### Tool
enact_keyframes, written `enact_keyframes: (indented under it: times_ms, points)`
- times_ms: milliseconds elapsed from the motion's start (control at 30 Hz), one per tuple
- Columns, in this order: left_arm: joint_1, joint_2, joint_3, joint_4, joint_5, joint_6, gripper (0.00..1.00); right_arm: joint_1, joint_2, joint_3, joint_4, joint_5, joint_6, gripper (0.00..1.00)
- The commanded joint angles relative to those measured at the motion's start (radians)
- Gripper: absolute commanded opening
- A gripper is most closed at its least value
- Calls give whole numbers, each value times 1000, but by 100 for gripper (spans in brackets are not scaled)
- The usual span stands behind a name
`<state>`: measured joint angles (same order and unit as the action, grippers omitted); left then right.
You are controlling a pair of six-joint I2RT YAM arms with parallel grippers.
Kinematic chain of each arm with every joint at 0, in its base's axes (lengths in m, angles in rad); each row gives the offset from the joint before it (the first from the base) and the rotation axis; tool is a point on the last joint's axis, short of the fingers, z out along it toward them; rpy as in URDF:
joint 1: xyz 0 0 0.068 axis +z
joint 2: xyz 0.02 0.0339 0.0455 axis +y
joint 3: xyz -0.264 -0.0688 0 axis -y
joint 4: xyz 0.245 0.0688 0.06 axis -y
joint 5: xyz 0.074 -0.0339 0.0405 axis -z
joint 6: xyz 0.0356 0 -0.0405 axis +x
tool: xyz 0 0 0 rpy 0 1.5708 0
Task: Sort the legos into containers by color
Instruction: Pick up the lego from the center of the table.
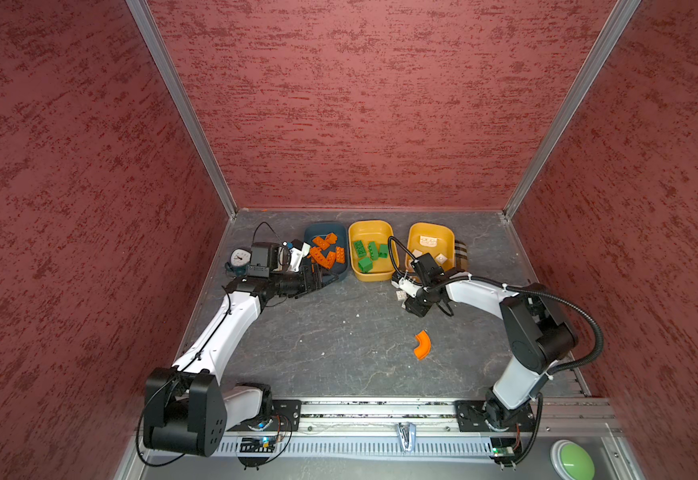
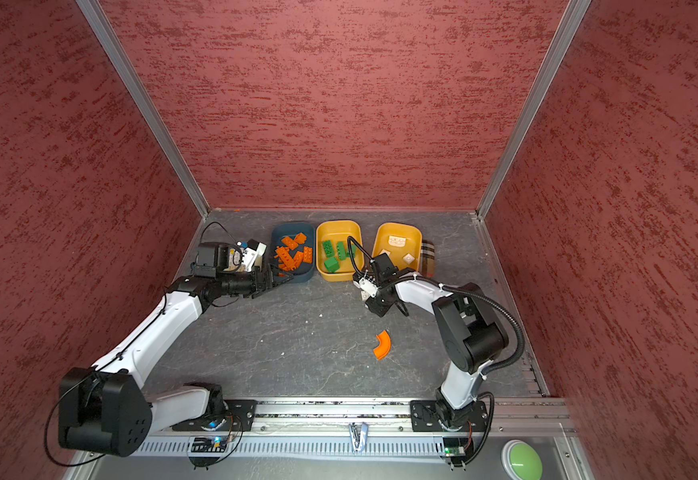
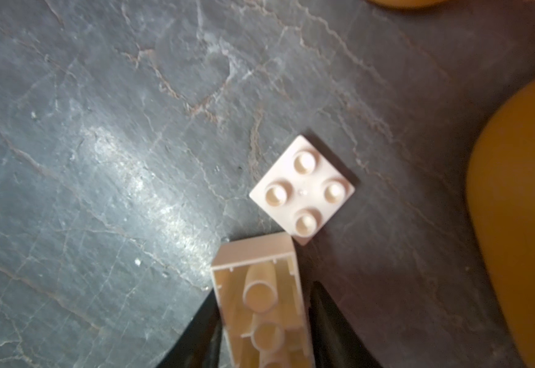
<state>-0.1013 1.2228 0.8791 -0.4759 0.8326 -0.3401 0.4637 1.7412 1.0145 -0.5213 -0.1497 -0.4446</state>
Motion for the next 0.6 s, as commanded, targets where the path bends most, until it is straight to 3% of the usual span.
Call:
enact_keyframes:
  times_ms: [0, 100, 333, 567]
  points:
    - [10, -28, -2, -15, 11, 30, 99, 9, -4, 40, -48, -1, -26, 31]
    - [14, -32, -2, -18, 14, 30, 99, 10, -52, 53, -84, 3, -11, 20]
    - [6, -21, 8, 41, 55, -23, 99, -39, -185, 152, -135, 49, 38, 20]
    - [-45, 6, 39, 61, 41, -40, 99, -191, -40, 355, -125, 96, 91, 20]
